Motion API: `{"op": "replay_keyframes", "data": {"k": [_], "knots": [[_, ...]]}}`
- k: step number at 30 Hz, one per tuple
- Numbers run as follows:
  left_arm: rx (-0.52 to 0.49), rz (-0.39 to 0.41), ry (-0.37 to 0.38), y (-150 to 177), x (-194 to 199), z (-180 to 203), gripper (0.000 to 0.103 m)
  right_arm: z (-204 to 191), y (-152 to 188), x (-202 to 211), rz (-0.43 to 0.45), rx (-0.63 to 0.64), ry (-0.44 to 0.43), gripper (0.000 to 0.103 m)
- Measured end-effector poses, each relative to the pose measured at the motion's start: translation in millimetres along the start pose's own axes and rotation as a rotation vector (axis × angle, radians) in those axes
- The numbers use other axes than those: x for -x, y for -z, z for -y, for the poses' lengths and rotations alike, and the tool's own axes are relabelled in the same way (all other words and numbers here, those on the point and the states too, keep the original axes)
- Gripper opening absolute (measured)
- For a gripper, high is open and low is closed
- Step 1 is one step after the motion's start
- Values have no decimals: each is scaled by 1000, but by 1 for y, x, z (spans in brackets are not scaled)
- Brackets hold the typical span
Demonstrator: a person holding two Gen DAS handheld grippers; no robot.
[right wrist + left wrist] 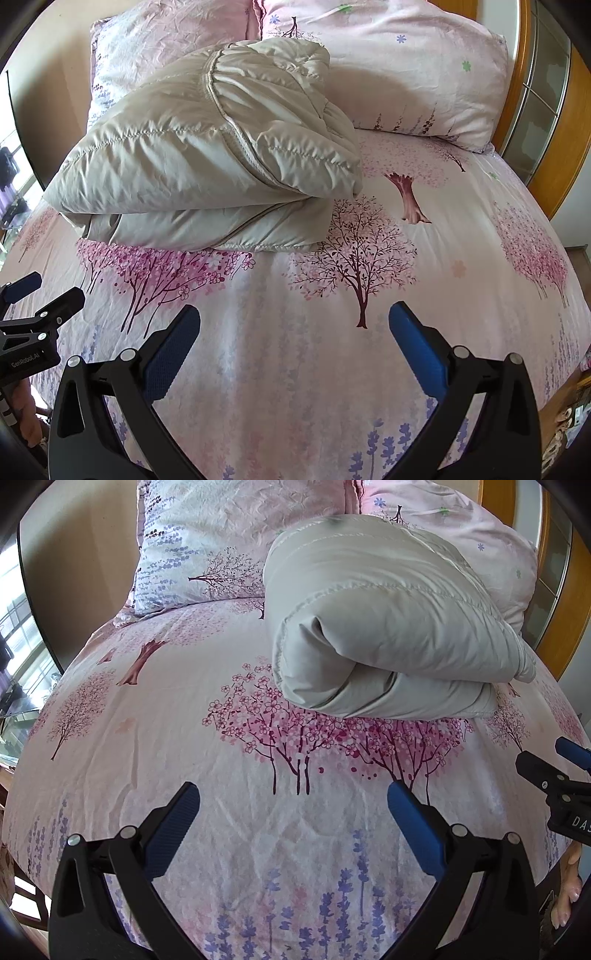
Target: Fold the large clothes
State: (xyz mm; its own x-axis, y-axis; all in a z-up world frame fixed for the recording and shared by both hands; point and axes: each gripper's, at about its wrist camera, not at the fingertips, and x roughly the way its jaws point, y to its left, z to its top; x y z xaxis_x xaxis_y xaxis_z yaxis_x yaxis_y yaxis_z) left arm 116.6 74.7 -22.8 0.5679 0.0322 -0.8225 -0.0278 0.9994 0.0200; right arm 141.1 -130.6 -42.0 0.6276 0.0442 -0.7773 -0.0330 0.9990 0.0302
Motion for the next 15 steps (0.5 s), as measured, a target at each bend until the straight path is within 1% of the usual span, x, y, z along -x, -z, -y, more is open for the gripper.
{"op": "replay_keyframes", "data": {"k": [15], "knots": [[2,5,-1,0,0,0,101,-2,1,-2,-5,-4,-3,102]]}}
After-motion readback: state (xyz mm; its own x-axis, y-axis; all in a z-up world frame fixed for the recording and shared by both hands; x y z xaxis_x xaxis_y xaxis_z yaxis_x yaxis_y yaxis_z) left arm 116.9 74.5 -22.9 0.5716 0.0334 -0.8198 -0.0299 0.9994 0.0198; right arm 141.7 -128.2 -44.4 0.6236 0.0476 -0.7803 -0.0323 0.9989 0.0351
